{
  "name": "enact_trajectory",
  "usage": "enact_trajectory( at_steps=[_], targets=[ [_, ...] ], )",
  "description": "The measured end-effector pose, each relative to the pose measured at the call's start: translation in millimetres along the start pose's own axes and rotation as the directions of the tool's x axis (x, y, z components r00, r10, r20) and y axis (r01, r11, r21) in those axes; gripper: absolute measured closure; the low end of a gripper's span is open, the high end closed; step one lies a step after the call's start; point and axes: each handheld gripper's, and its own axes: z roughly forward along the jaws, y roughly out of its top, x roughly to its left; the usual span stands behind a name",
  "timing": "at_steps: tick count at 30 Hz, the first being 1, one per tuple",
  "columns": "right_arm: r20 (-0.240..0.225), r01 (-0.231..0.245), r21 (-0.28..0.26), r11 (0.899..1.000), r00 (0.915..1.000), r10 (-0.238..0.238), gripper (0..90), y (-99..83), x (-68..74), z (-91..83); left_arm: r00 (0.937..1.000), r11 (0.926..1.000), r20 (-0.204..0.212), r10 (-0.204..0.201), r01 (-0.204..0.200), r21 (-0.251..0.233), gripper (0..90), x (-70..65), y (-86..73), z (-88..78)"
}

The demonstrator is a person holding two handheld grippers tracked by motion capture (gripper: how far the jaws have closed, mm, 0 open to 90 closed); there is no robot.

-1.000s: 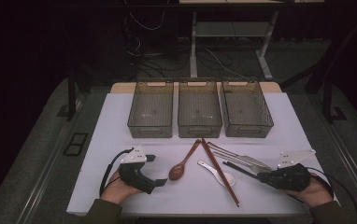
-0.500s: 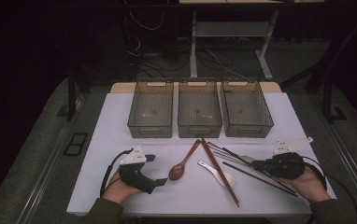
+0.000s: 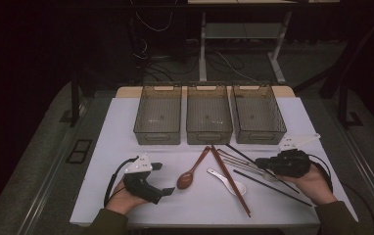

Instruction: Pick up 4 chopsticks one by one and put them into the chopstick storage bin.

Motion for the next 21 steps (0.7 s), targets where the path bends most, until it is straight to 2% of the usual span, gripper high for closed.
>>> enact_trajectory(
  at_steps=[10, 21],
  targets=[
    [0.002, -0.022, -0.032, 0.999, 0.9998, 0.022, 85.5, 18.9, -2.0, 8.1, 1.0000, 1.0000, 0.004, -0.005, 0.005, -0.005, 2.4, 0.3, 0.8, 0.7],
    [-0.011, -0.021, -0.048, 0.999, 0.9997, 0.021, 85.5, 39.5, -7.2, 24.2, 1.0000, 1.0000, 0.000, -0.006, 0.006, -0.001, 2.5, 0.0, -0.2, -0.2]
  ],
)
